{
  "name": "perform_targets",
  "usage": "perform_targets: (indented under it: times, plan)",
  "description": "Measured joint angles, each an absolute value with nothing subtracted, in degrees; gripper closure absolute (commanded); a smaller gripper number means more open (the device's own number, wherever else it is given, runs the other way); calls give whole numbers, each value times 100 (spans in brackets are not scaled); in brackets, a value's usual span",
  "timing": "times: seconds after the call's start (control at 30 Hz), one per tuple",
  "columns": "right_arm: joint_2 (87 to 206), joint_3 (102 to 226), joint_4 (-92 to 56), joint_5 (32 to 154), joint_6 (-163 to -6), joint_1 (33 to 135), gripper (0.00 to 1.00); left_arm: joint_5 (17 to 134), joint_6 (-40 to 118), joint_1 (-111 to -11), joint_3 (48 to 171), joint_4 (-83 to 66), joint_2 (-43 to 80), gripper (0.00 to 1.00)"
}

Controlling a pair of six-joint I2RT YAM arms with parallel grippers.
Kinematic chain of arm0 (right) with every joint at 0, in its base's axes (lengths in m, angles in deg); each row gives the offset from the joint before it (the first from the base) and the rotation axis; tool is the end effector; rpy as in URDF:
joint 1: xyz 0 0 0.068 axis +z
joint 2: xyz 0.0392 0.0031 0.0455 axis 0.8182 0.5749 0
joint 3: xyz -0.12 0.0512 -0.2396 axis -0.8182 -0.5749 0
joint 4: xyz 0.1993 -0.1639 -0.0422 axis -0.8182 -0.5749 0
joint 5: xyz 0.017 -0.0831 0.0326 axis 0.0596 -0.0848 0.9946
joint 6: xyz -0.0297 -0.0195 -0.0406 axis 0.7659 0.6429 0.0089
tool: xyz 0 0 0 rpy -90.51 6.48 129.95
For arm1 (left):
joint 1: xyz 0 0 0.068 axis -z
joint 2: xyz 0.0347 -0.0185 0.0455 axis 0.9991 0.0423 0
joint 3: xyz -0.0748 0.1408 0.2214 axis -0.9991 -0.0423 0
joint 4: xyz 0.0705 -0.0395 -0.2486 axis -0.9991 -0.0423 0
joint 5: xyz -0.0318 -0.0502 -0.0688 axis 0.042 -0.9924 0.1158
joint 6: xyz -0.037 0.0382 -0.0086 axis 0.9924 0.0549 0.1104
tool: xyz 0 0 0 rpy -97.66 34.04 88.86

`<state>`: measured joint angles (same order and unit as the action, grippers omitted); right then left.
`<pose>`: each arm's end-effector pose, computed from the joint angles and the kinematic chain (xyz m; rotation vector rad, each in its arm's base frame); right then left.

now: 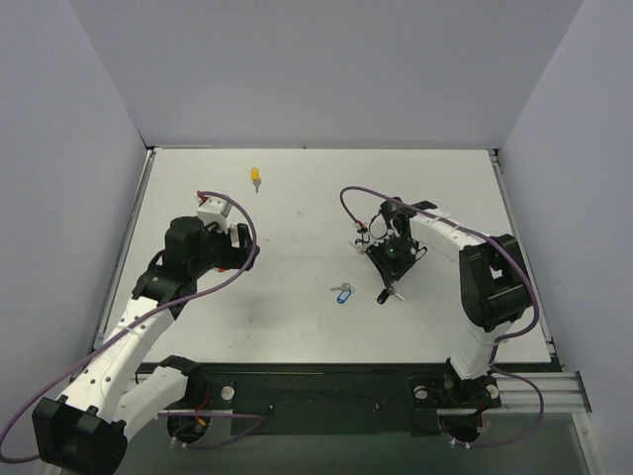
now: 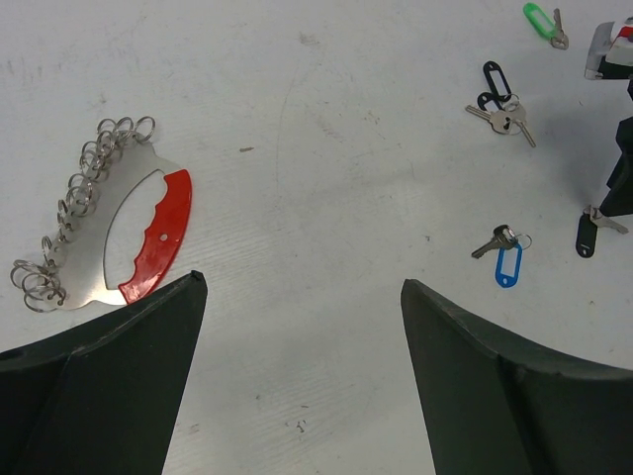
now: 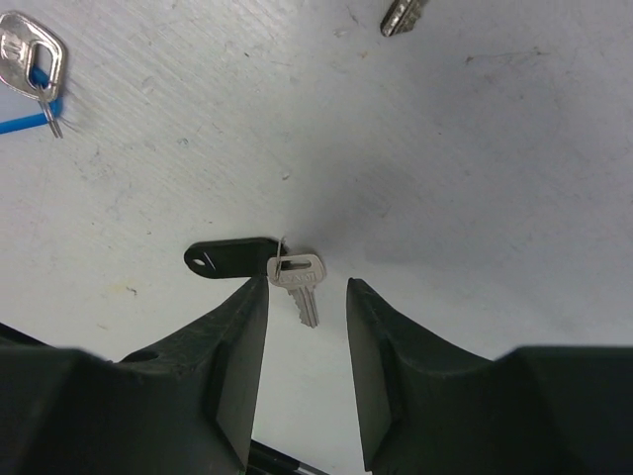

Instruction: Put the keys on the keyring

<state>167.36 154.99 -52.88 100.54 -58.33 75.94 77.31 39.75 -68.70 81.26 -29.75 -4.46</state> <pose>0.3181 0.1326 0.1745 -1.0212 2.6007 0.3867 0.1951 -0.0709 0.2966 0.1909 2.0669 -0.4477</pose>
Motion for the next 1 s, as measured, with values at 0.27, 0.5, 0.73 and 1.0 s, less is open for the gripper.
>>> perform_targets:
  times: [0.27, 0.5, 0.73, 1.0]
  plan:
    - [16963, 15501, -5264, 10032, -5867, 7819, 75, 7727, 3975, -6899, 8126, -2975, -446, 10]
    - [17022, 15510, -5277, 10002, -5850, 7826, 83, 7709, 3977, -6905, 8126, -2975, -446, 10]
    - [17022, 15510, -5317, 9993, -5819, 7826, 85, 7692, 3975, -6912, 8124, -2975, -446, 10]
    - [17022, 15510, -5391, 10008, -5789, 7826, 92, 7668, 3975, -6931, 8124, -2975, -446, 11]
